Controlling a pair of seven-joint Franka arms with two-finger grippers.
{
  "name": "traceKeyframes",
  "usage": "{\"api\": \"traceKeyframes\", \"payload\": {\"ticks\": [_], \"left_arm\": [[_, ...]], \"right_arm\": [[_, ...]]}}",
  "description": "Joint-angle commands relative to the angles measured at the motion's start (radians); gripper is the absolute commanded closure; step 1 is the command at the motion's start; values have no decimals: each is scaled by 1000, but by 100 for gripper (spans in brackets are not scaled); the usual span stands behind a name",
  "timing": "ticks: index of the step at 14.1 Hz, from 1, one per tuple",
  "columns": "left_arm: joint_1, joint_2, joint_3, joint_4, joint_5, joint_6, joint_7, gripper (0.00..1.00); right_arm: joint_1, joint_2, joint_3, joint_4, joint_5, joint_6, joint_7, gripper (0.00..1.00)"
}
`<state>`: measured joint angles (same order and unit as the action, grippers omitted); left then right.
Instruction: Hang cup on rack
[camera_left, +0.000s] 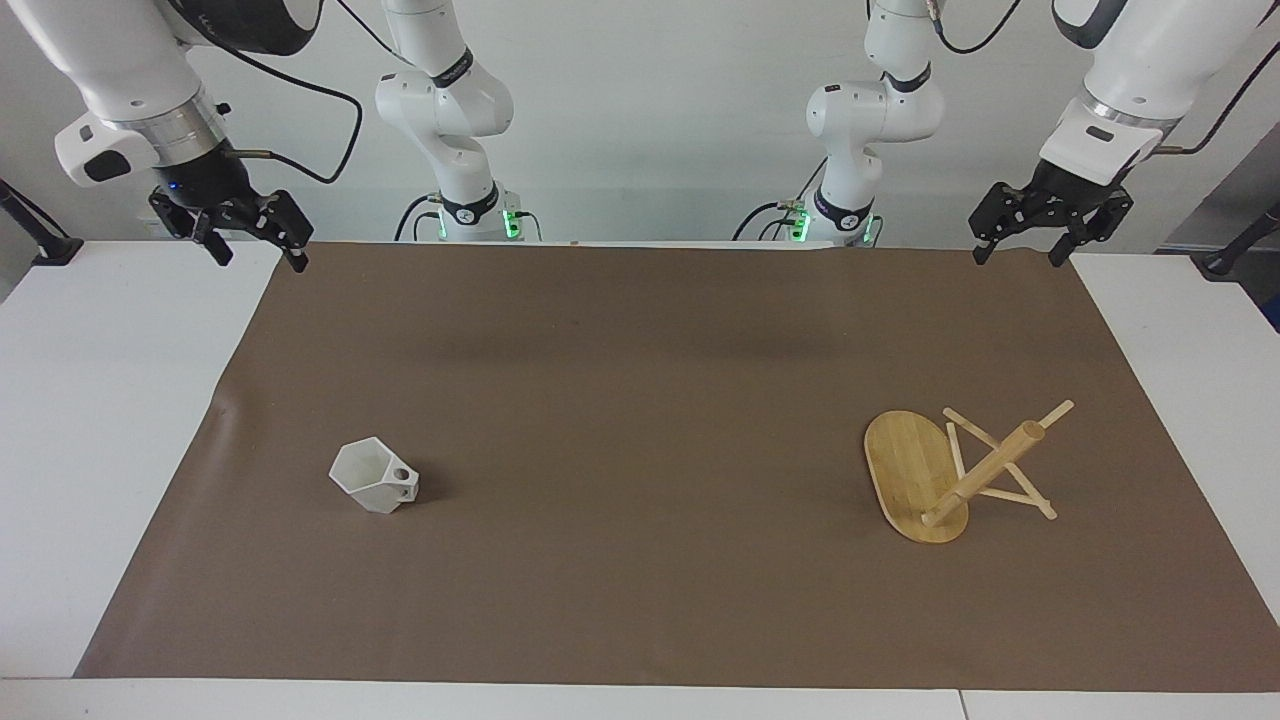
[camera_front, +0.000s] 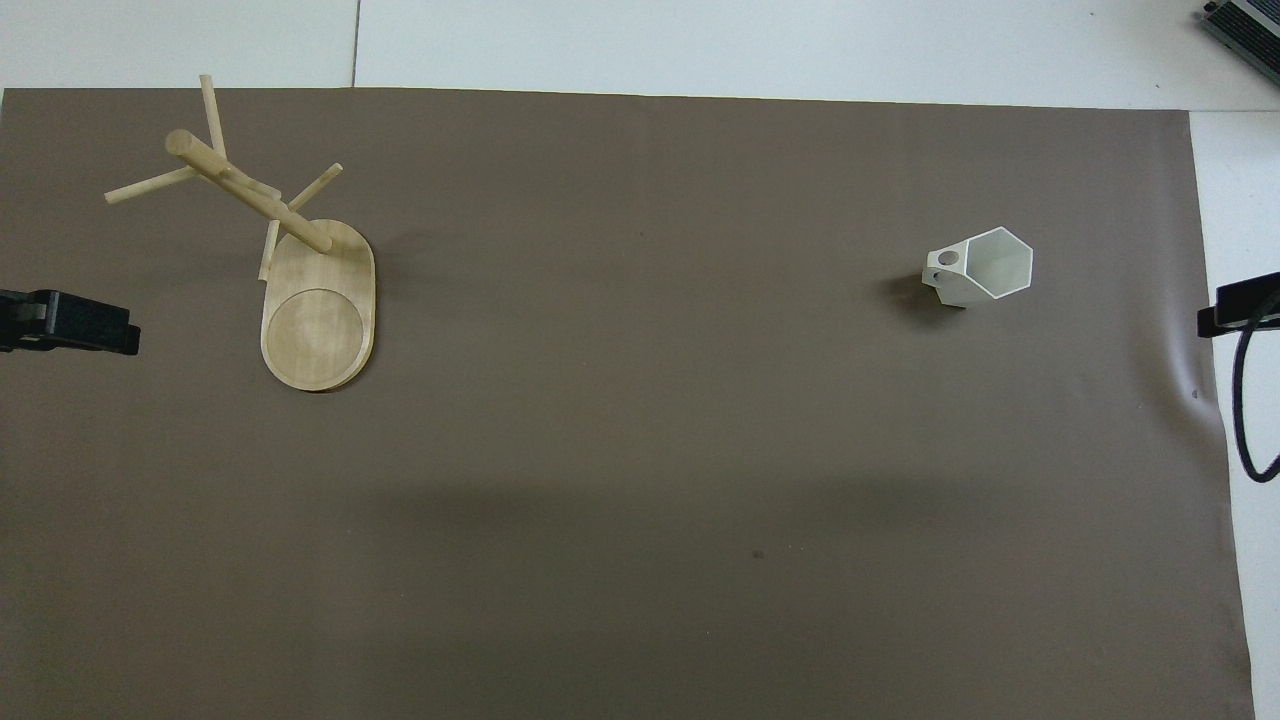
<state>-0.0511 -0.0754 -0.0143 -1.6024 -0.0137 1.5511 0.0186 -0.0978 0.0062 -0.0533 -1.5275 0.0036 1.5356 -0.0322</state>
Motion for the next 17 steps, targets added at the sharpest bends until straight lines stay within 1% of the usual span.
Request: {"api": "traceKeyframes", "payload": {"ticks": [1, 17], "left_arm": [[-12, -18, 8, -13, 17, 1, 1, 0], [-12, -18, 8, -13, 17, 3, 3, 0]], "right_arm": [[3, -15, -5, -17, -17, 17, -32, 0], [3, -15, -5, -17, -17, 17, -51, 0]]}}
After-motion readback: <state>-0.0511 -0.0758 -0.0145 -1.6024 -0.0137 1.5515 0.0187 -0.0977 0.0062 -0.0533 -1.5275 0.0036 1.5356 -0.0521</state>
